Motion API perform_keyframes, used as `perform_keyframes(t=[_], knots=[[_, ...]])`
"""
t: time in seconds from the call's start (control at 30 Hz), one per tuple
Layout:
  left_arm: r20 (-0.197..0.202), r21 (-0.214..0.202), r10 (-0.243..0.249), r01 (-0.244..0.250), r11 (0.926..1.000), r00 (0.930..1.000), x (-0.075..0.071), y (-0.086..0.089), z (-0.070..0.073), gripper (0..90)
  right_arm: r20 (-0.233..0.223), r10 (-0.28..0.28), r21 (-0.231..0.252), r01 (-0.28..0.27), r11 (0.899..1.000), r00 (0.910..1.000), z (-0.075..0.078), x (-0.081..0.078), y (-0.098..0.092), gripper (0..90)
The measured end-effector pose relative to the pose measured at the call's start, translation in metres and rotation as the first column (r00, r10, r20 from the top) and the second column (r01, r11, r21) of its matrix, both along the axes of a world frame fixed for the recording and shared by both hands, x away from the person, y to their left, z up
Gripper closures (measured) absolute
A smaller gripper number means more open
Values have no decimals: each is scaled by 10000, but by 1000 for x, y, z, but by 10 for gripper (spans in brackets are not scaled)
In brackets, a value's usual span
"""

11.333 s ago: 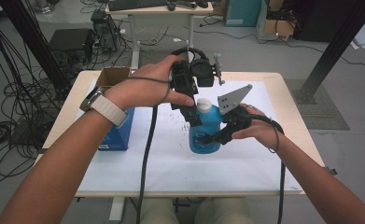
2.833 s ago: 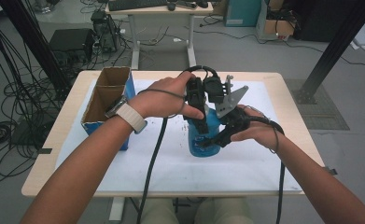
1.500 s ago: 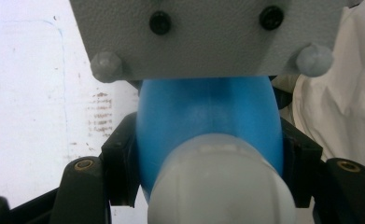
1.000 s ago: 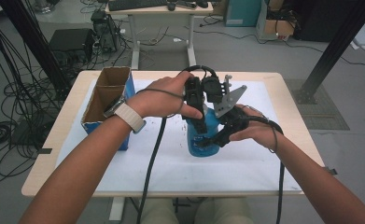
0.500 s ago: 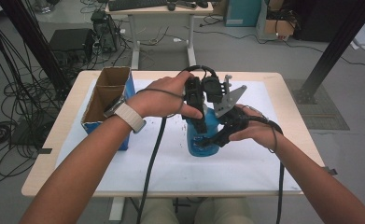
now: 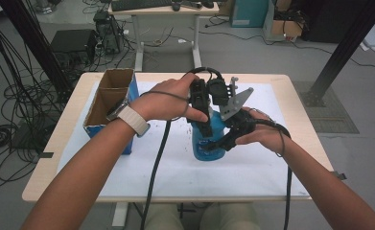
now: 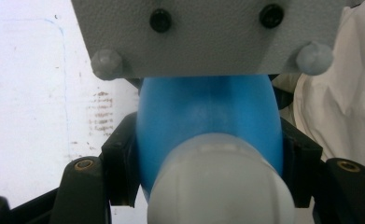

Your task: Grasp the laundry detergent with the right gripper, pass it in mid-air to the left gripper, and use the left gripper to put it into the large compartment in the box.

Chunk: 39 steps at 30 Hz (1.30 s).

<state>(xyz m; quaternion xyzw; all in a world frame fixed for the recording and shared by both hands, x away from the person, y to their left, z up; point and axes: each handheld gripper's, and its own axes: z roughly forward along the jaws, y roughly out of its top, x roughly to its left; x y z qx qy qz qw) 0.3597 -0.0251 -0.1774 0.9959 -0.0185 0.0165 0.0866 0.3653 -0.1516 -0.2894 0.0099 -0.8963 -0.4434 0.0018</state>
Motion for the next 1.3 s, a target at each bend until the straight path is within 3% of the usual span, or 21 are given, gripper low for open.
perform_keyframes(t=[0.17, 0.9, 0.97, 1.03, 1.3], knots=[[139, 35, -21, 20, 10000, 9999, 0, 0, 0, 372, 79, 104, 64, -105, 9999, 9999, 0, 1, 0, 428], [107, 8, -37, 37, 10000, 9999, -1, 1, -1, 372, 56, 105, 7, -105, 9999, 9999, -1, 0, 1, 427], [92, 55, -280, 280, 9996, 9996, 1, 0, 0, 372, 2, 33, -36, -33, 10000, 10000, -1, 0, 0, 427], [133, 15, -24, 24, 10000, 9999, -1, 1, 0, 371, 59, 106, 18, -106, 9999, 9999, -1, 0, 1, 427], [129, 26, -36, 36, 10000, 9999, -1, 1, 1, 372, 69, 110, 22, -110, 9999, 9999, 0, 0, 1, 427]])
